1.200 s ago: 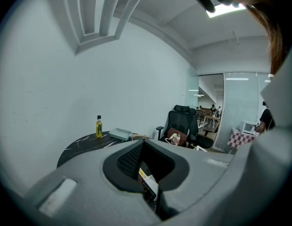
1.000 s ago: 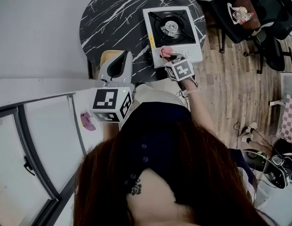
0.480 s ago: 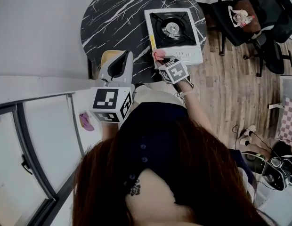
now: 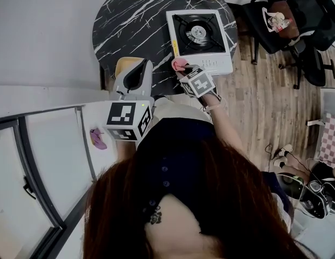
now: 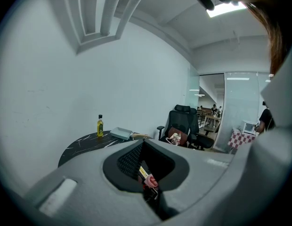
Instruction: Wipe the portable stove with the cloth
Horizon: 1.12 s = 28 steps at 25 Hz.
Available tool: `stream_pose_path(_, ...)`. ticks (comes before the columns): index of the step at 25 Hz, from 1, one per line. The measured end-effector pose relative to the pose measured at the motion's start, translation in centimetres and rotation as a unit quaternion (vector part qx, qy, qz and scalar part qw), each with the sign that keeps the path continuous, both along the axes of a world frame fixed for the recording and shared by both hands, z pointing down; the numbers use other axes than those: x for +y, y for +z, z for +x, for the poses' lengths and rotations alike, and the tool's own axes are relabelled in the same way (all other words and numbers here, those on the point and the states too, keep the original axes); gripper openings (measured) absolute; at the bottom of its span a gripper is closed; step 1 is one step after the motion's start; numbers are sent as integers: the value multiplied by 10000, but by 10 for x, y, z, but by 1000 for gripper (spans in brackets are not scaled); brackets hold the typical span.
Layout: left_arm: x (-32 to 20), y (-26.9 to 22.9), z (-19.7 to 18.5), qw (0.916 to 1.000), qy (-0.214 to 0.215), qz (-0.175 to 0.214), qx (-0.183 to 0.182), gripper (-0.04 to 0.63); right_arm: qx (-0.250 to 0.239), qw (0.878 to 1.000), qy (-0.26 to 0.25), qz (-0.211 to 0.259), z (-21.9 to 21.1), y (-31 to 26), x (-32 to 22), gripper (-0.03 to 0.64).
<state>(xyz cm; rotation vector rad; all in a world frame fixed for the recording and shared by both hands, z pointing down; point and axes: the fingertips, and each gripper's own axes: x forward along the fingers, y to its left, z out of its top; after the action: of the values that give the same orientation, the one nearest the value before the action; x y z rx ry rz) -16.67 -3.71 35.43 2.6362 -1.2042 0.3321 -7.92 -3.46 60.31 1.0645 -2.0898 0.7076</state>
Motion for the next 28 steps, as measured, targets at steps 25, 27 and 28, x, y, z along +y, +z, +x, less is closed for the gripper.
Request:
stream_pose_path(25,-22,3,-8,10000,60,-38,-47,11,98,9993,217,302,-8,-1,-31,35)
stream_pose_path(27,-24,3,-8,10000,76,-29,-50,11,113,9991,224,346,-8,-1,-35,35)
stream_pose_path(28,-26,3,-8,9999,85,-30,-52,11,131,9990,225,363,-8,-1,-37,35)
